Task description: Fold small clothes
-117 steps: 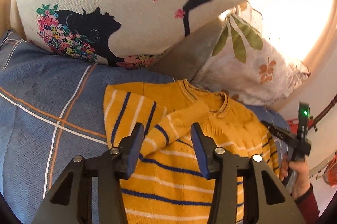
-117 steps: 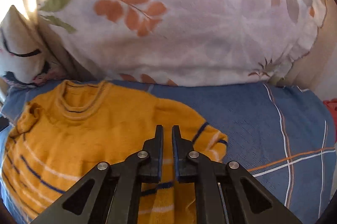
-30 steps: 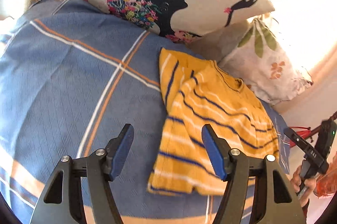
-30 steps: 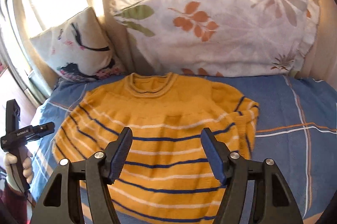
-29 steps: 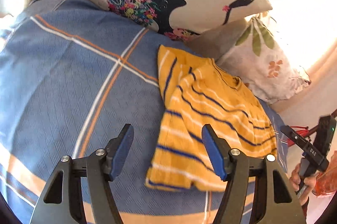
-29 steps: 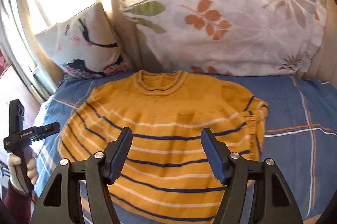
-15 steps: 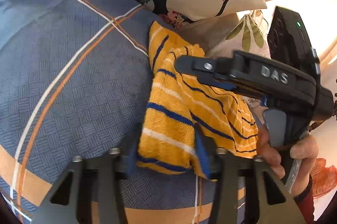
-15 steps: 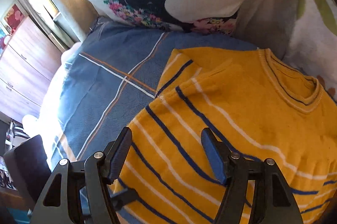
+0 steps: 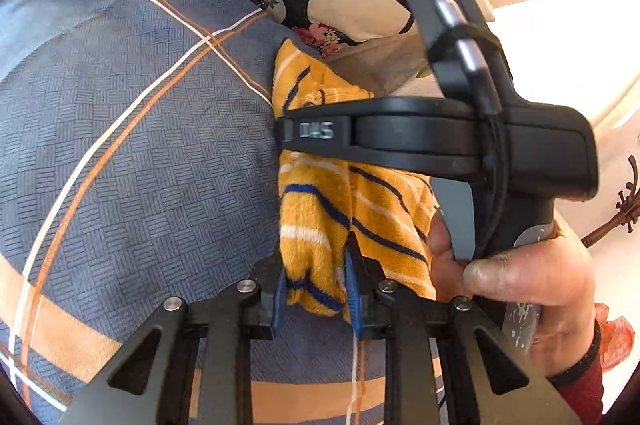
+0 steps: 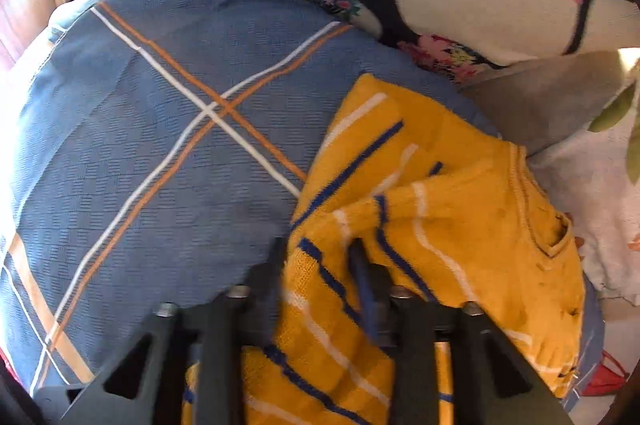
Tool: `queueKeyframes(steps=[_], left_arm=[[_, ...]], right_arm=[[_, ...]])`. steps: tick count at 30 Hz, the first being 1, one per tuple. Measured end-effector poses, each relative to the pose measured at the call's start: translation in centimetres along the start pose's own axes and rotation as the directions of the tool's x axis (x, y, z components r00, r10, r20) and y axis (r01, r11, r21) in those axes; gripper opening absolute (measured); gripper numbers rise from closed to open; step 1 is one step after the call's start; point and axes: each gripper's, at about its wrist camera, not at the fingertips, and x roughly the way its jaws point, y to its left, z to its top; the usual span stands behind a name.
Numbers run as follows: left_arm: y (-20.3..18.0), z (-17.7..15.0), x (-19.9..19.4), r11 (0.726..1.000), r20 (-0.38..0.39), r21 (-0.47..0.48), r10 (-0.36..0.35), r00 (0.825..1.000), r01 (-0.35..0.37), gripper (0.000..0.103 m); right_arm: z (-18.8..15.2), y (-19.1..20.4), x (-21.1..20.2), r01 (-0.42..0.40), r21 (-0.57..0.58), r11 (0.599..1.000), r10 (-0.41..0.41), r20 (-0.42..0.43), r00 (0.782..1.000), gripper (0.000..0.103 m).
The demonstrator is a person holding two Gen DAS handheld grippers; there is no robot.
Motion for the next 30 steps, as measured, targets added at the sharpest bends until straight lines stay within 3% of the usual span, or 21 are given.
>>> queueKeyframes(steps=[1, 2, 5, 9, 15, 21, 24, 29, 30], left_arm=[[-0.4, -0.1, -0.6, 1.000, 0.007, 0.005, -0.007, 1.000, 0.007, 0.024], [-0.7, -0.1, -1.2, 1.000, 0.015, 0.008, -0.016, 1.000, 0.016, 0.024], [-2.0, -0.3, -3.7, 0.999, 0.058, 0.028, -0.047, 0.997, 0.046, 0.026], [-3.2, -0.4, -6.0, 0.998, 0.107, 0.045, -0.043, 0.993, 0.038, 0.041], [-5.2, -0.6, -3.8, 0.997, 0.050, 0.079, 0.011, 0.999, -0.015, 0.042], [-8.5, -1.6, 1.5, 0.992, -0.062, 0.130, 0.018, 0.998, -0.009, 0.042], [-10.2, -2.5, 3.9, 0.988, -0.114, 0.155, 0.028, 0.993, -0.010, 0.042], [-13.0, -3.1, 7.3, 0.978, -0.163, 0.207, 0.067, 0.984, -0.033, 0.042], [-13.5, -3.3, 7.6, 0.974, -0.161, 0.222, 0.073, 0.984, -0.036, 0.042]], right_arm=[[-0.3, -0.7, -0.5, -0.023, 0.015, 1.000, 0.022, 0.013, 1.000, 0.015], [-0.6, -1.4, -1.1, -0.037, 0.027, 0.999, 0.036, 0.032, 0.999, 0.014], [-1.7, -3.8, -3.7, -0.085, 0.070, 0.994, 0.077, 0.112, 0.991, 0.013], [-4.2, -9.6, -7.5, -0.164, 0.158, 0.974, 0.126, 0.224, 0.966, 0.013], [-10.4, -19.9, -9.7, -0.230, 0.350, 0.908, 0.118, 0.312, 0.943, 0.013], [-20.0, -29.3, -8.3, -0.240, 0.545, 0.804, 0.073, 0.309, 0.948, 0.013], [-23.9, -32.4, -6.8, -0.272, 0.617, 0.739, 0.091, 0.309, 0.947, 0.012], [-26.1, -32.9, -5.2, -0.134, 0.614, 0.778, -0.009, 0.224, 0.975, 0.009], [-26.5, -33.1, -5.1, -0.136, 0.612, 0.779, -0.005, 0.223, 0.975, 0.009]])
